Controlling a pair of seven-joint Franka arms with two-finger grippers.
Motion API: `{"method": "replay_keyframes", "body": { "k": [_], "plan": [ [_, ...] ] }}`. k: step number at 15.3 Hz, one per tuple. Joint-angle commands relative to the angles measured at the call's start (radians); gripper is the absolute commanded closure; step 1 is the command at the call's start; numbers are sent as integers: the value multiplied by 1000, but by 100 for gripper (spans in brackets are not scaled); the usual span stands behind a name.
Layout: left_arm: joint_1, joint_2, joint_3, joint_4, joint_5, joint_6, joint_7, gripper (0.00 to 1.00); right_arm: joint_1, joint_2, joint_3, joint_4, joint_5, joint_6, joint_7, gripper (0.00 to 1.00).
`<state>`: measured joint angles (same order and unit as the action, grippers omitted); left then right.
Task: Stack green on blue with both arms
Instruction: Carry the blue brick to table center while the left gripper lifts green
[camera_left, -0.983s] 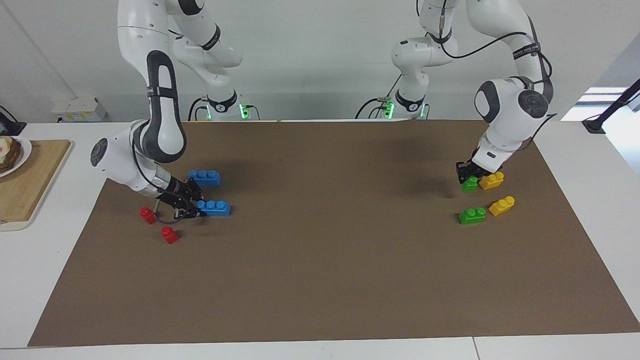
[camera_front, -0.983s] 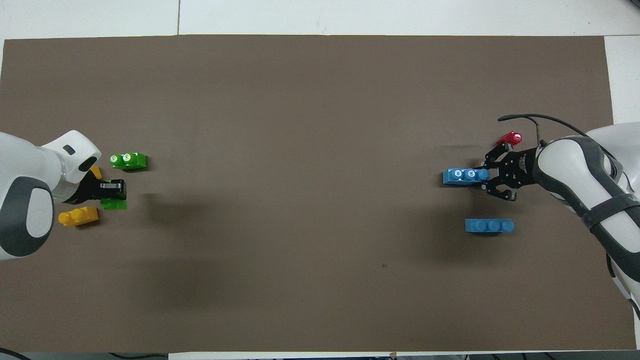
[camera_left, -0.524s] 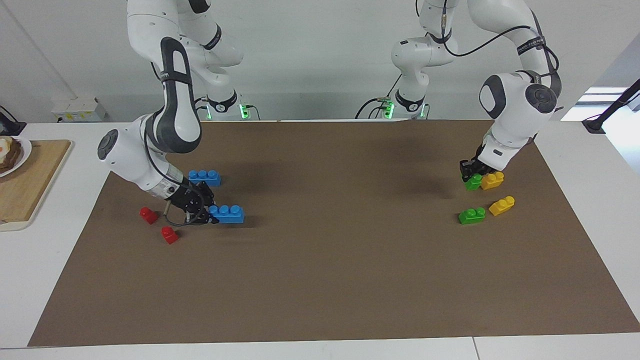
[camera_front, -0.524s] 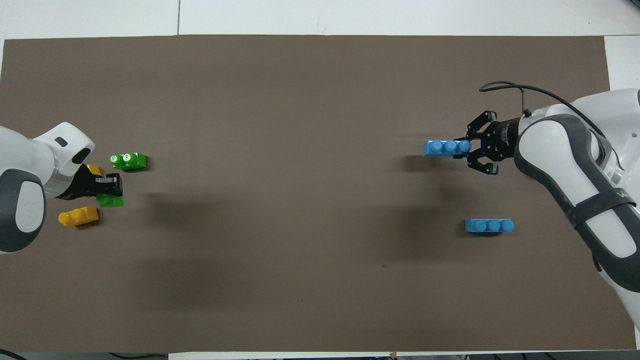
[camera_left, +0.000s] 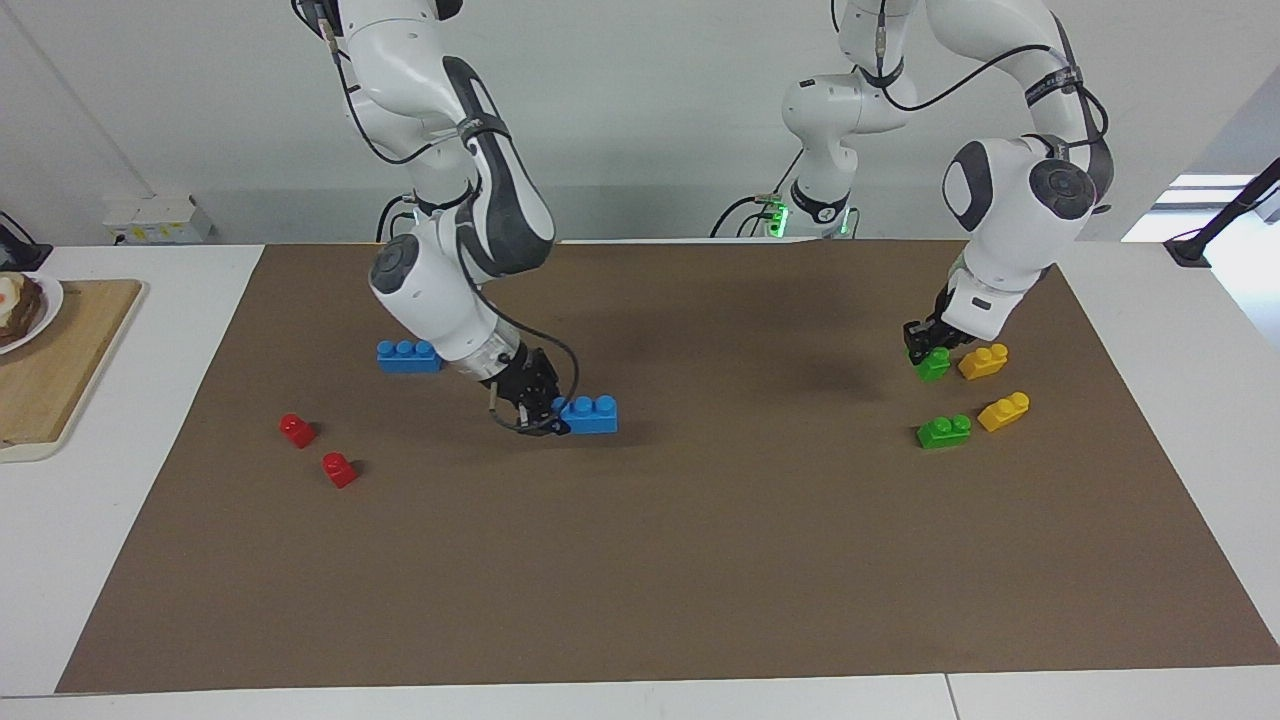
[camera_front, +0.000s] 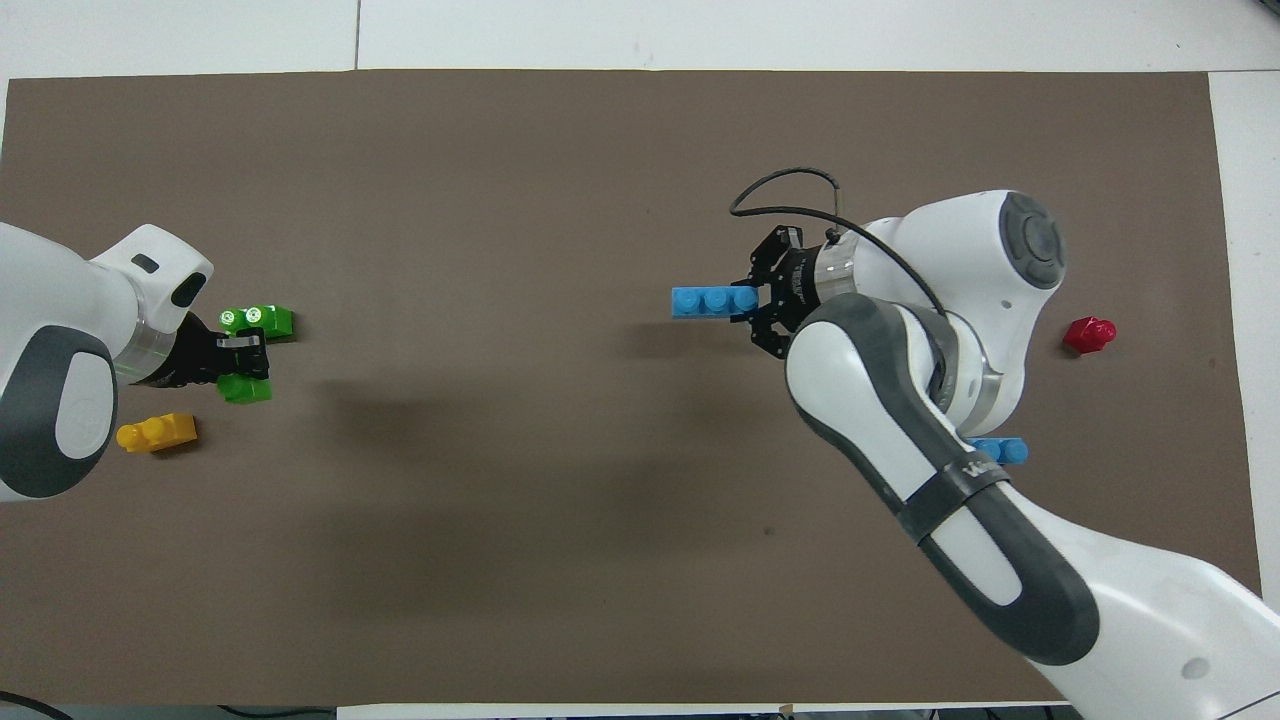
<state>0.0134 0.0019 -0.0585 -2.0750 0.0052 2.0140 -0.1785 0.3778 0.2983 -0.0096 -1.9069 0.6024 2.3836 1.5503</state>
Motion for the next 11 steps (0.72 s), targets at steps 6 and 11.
{"method": "replay_keyframes", "body": {
  "k": [6, 11],
  "plan": [
    [-49, 15, 8, 36, -34, -31, -99, 100, 130, 120, -7, 20, 140, 193, 39, 100],
    [-101, 21, 8, 61, -36, -31, -244, 100, 154, 169, -7, 20, 172, 270, 56, 100]
  ]
}}
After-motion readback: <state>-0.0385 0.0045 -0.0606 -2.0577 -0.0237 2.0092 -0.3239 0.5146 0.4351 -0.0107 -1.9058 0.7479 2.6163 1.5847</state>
